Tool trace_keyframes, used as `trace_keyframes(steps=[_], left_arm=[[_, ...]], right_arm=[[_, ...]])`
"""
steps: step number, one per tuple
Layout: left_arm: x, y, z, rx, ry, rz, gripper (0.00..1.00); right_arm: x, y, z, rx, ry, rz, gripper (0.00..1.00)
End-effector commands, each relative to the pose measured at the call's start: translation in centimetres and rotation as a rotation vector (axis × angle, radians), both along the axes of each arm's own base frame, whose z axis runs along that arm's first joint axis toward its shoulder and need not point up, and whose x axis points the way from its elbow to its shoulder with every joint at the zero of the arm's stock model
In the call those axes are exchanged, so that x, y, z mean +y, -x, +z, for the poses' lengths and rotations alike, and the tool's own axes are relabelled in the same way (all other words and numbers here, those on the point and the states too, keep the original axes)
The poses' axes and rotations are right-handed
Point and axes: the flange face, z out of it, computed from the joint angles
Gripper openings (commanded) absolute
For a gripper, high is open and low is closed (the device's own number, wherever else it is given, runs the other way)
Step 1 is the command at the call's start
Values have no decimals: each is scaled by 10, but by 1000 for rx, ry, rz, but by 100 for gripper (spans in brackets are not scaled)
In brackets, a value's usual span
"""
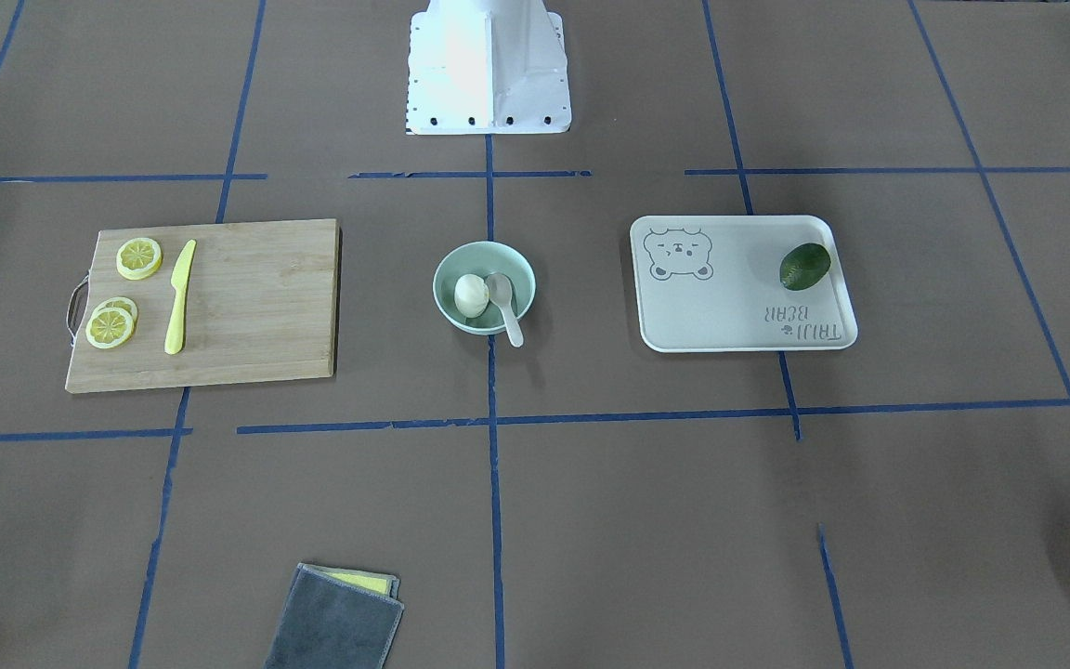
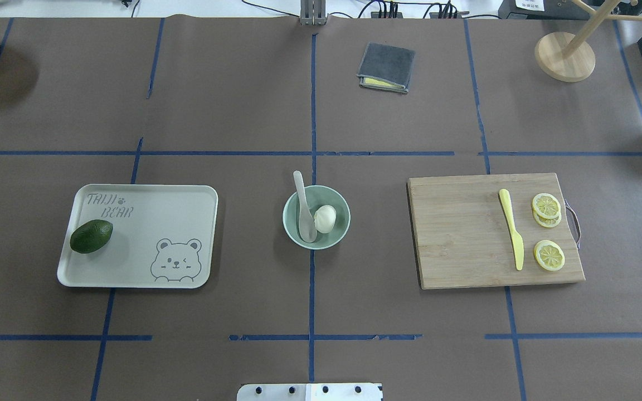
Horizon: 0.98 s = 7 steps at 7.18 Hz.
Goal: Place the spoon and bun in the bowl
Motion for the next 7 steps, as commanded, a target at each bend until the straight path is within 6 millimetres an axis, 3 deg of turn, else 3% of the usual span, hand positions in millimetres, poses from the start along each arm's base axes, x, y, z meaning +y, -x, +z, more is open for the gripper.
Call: trace_keyframes(steps=[1, 3, 7], left_arm=[[0, -1, 0, -1, 0, 1, 100], [0, -1, -1, -2, -2, 1, 100], [0, 0, -2, -4, -5, 0, 100]], right_arm=[[-3, 4, -3, 18, -39, -1, 100], [26, 5, 20, 24, -98, -6, 100], [30, 4, 24, 23, -89, 4, 100]])
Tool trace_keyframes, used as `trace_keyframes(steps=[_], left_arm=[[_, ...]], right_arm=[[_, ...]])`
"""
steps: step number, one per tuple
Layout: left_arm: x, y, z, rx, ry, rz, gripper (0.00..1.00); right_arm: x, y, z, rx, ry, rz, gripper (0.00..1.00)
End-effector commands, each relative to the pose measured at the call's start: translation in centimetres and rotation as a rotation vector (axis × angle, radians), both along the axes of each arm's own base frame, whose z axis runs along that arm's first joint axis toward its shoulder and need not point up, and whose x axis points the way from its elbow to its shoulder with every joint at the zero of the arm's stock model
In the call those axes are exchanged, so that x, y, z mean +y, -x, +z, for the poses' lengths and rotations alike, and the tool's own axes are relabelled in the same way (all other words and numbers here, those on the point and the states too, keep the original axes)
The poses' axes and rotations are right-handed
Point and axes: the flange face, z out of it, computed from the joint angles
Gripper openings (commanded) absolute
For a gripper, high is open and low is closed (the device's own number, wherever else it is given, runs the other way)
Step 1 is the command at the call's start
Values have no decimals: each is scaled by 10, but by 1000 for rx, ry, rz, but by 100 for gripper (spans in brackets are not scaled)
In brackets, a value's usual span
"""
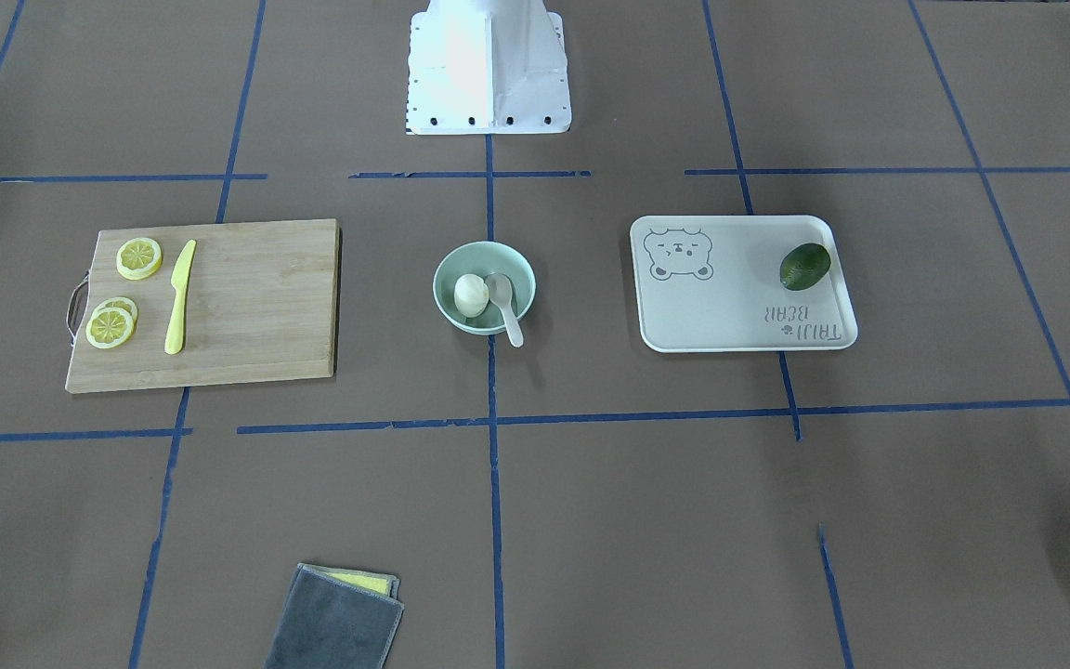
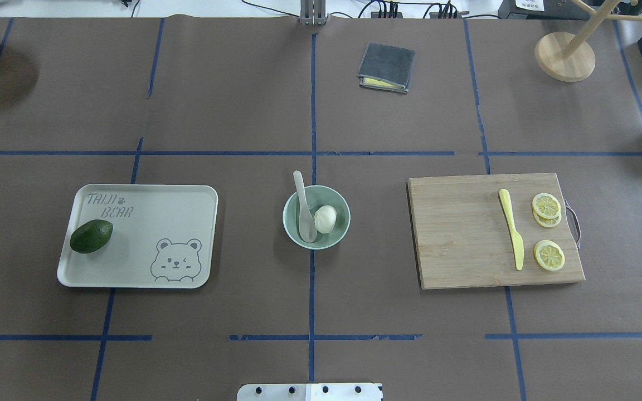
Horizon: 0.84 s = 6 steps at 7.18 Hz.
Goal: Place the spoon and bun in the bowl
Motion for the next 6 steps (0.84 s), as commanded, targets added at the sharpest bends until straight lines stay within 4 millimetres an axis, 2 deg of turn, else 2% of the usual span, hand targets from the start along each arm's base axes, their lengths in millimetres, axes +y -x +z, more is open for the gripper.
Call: trace_keyframes(steps=[1, 4, 6], left_arm=[[0, 0, 0, -2, -2, 1, 100], [0, 0, 0, -2, -1, 1, 100], [0, 0, 0, -3, -1, 1, 100]], right_arm=[[1, 1, 1, -2, 7, -1, 100], [0, 2, 1, -1, 15, -3, 100], [-5, 24, -2, -1, 62, -52, 100]])
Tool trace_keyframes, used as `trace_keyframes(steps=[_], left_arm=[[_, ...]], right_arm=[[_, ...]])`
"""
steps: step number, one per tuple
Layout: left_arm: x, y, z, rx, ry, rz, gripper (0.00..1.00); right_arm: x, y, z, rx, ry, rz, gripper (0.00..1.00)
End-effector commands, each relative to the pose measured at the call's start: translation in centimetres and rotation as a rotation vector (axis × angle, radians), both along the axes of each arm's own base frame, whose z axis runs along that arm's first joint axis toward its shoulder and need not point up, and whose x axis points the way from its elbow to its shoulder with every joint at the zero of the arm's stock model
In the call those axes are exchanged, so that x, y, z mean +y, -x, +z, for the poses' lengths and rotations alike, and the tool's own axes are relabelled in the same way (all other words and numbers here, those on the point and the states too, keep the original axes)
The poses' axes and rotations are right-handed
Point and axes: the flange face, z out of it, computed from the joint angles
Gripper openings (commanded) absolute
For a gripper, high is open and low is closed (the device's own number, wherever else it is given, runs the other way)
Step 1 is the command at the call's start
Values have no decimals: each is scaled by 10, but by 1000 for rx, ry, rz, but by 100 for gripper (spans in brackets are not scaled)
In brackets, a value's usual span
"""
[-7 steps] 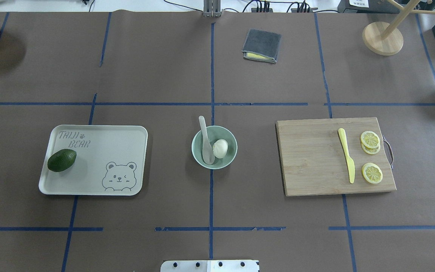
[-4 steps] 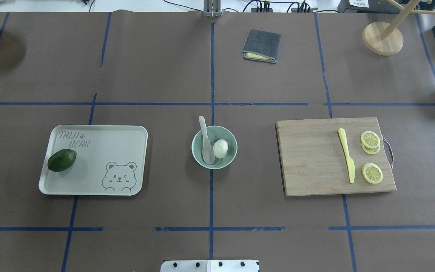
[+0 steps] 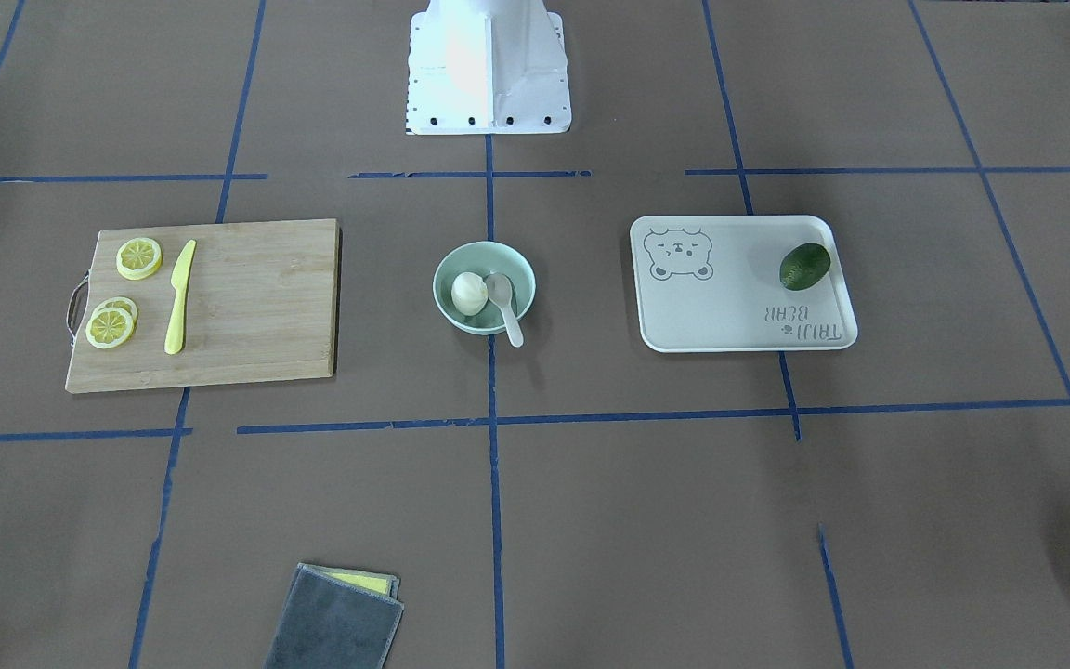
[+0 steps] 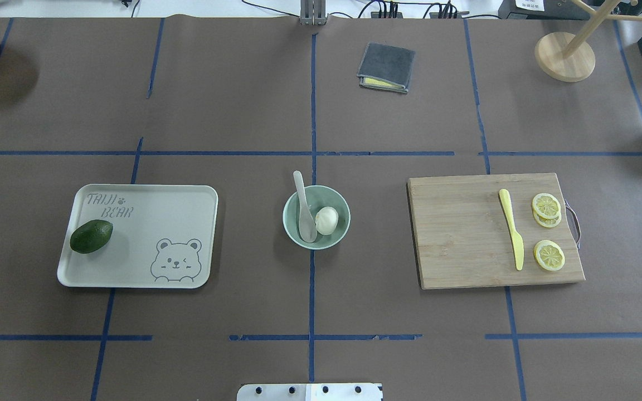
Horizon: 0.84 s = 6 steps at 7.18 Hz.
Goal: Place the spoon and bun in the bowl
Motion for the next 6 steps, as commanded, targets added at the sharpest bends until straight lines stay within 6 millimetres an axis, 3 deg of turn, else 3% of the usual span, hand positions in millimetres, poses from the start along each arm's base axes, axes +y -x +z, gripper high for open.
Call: trace_keyframes(steps=[1, 3, 6], left_arm=[[0, 0, 0, -1, 0, 0, 100], [0, 0, 0, -1, 0, 0, 100], [0, 0, 0, -1, -1, 1, 100]], right_arm=[[-1, 14, -4, 1, 50, -41, 100], [0, 8, -9, 0, 34, -38, 100], [10, -21, -2, -4, 27, -78, 100]])
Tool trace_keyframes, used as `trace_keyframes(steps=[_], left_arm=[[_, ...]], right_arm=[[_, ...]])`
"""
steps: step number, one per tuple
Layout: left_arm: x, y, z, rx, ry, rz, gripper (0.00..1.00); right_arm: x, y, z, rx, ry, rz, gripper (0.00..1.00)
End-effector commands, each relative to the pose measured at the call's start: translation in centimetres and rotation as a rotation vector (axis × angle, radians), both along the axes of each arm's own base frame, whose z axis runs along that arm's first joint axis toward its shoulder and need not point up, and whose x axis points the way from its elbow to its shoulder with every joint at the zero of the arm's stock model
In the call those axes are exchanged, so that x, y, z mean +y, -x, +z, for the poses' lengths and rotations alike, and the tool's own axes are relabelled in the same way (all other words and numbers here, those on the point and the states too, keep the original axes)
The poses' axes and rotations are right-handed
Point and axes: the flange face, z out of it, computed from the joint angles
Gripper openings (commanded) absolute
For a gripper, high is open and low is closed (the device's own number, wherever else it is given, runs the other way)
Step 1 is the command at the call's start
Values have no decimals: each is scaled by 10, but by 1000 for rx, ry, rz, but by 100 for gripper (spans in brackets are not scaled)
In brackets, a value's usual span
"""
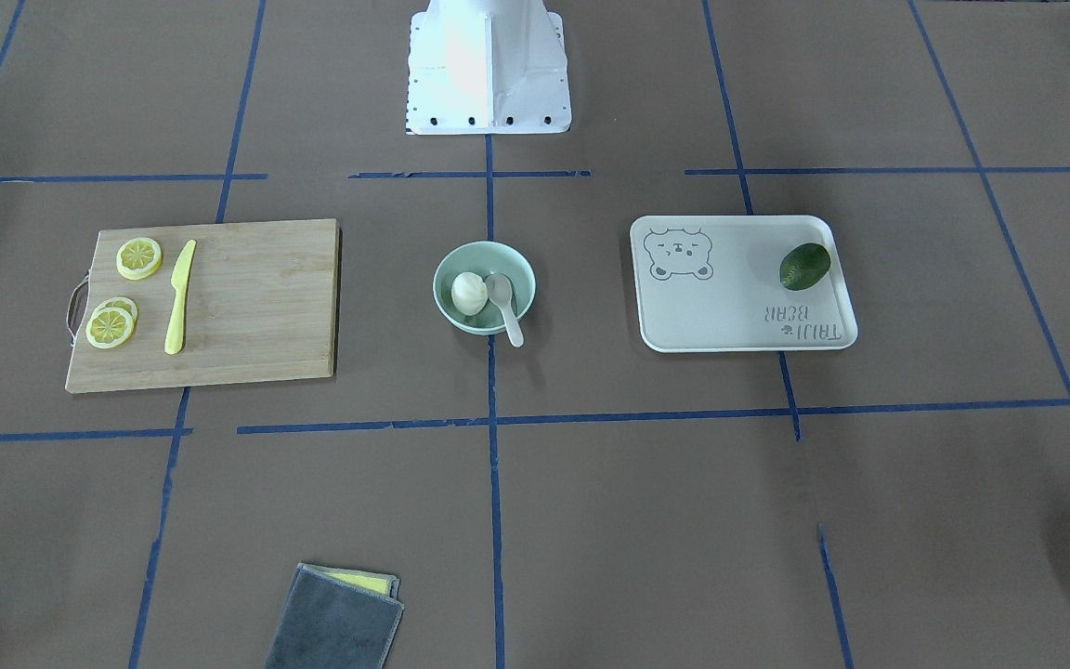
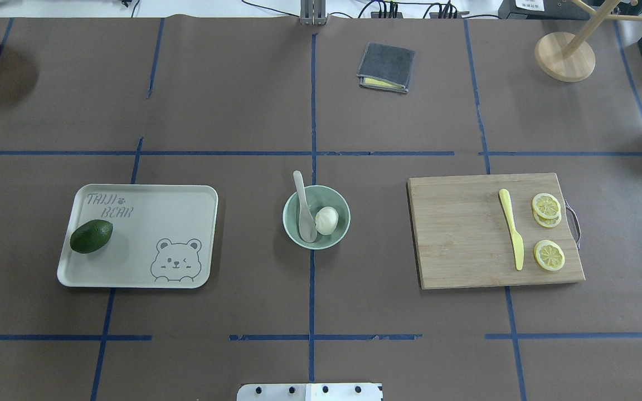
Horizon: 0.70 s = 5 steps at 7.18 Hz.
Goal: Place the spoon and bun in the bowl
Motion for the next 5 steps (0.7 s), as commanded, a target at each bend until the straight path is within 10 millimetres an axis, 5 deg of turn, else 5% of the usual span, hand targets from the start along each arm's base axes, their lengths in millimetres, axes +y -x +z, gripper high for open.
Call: trace_keyframes(steps=[1, 5], left_arm=[[0, 0, 0, 0, 0, 0, 100], [0, 1, 0, 0, 0, -2, 100]], right_arm=[[0, -21, -3, -2, 0, -11, 100], [-8, -24, -13, 1, -13, -1, 100]])
